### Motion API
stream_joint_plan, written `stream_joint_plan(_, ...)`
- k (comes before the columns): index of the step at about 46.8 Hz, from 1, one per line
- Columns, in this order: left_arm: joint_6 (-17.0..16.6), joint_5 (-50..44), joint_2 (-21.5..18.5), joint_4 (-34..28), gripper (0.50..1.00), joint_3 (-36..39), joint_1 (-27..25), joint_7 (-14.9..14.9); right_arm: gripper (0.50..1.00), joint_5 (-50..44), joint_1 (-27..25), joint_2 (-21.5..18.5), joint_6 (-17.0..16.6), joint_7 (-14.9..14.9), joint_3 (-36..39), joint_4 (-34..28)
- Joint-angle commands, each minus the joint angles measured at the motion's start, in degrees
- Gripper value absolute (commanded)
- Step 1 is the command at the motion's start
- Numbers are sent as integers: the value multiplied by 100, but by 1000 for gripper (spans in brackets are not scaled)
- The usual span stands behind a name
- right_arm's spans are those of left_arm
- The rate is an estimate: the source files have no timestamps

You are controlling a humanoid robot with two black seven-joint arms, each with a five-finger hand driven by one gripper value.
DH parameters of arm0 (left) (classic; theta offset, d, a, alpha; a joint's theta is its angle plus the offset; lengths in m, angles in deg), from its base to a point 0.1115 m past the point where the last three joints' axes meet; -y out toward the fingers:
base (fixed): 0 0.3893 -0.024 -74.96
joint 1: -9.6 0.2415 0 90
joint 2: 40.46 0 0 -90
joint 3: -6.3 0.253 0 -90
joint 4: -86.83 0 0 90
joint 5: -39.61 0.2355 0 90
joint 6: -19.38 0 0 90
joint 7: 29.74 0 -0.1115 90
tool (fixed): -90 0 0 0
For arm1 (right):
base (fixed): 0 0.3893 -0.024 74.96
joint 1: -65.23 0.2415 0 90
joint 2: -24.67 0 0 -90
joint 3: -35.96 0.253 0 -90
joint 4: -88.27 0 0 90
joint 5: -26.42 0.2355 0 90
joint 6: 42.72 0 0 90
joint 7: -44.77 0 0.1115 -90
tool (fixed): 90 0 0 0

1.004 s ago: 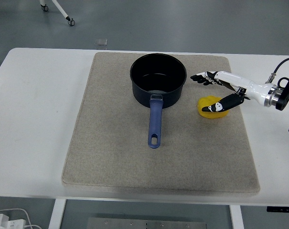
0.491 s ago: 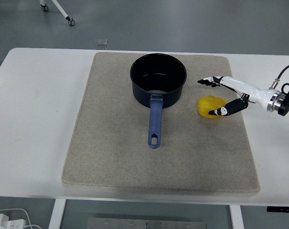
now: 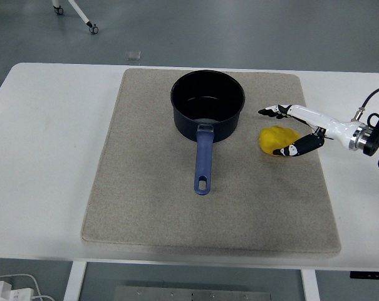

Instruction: Put the potato in the blue pot

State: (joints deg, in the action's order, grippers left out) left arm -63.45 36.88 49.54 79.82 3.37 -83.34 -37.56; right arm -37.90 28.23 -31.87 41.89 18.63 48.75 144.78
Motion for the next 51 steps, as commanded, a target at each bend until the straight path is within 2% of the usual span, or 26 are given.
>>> stream_joint_plan(1, 4, -8, 0, 6, 999, -6, -5, 0, 917, -2, -9, -6, 47, -5, -5, 0)
stream_joint_plan(20, 4, -8, 0, 6, 999, -6, -5, 0, 905, 7, -105, -14, 126, -67, -5, -158)
stream_joint_plan(26, 4, -8, 0, 6, 999, -6, 3, 0, 881, 7, -140, -14, 144, -102, -5, -167)
stream_joint_plan(30, 4, -8, 0, 6, 999, -6, -5, 0, 823, -2, -149, -14, 152, -102, -5, -184)
stream_joint_plan(31, -5, -8, 0, 6, 999, -6, -5, 0, 795, -2, -149, -14, 152, -102, -5, -184)
stream_joint_plan(34, 4, -8, 0, 6, 999, -6, -5, 0, 650, -2, -158, -14, 152, -102, -14, -193)
stream_joint_plan(36, -5, -8, 0, 6, 999, -6, 4, 0, 619, -2, -158, -14, 144, -102, -14, -193)
stream_joint_plan(39, -5, -8, 0, 6, 999, -6, 4, 0, 500, -2, -167, -6, 144, -137, -14, -193)
stream_joint_plan(51, -5, -8, 0, 6, 999, -6, 4, 0, 500, -2, -141, -6, 152, -304, -5, -193)
